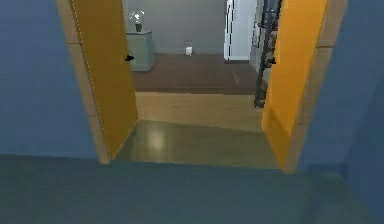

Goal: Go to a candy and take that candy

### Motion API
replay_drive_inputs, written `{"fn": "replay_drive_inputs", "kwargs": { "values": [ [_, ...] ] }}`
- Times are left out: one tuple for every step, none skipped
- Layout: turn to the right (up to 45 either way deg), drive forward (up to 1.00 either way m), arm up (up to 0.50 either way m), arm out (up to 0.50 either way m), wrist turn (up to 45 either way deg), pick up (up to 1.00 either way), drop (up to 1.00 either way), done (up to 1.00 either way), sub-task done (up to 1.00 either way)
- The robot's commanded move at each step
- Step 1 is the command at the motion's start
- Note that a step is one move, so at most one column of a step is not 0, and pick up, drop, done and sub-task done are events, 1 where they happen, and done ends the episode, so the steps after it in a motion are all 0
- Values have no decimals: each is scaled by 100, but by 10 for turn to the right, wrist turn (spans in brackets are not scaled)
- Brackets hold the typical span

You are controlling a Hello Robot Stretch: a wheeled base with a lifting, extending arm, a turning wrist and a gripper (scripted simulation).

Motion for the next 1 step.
{"fn": "replay_drive_inputs", "kwargs": {
  "values": [
    [0,100,0,0,0,0,0,0,0]
  ]
}}
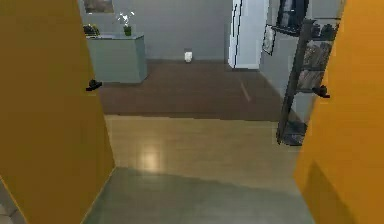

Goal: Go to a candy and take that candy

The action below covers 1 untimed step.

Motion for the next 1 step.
{"fn": "replay_drive_inputs", "kwargs": {
  "values": [
    [0,100,0,0,0,0,0,0,0]
  ]
}}
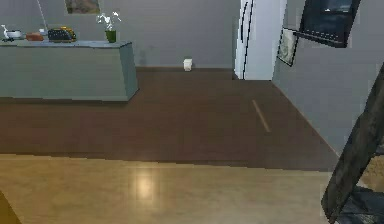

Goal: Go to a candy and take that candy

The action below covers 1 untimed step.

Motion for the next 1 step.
{"fn": "replay_drive_inputs", "kwargs": {
  "values": [
    [0,75,0,0,0,0,0,0,0]
  ]
}}
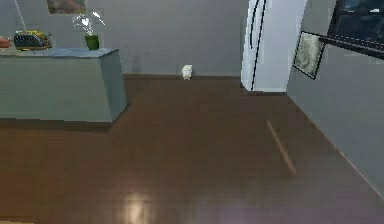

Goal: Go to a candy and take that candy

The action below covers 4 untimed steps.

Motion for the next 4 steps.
{"fn": "replay_drive_inputs", "kwargs": {
  "values": [
    [-90,0,0,0,0,0,0,0,0],
    [0,100,0,0,0,0,0,0,0],
    [0,100,0,0,0,0,0,0,0],
    [0,100,0,0,0,0,0,0,0]
  ]
}}
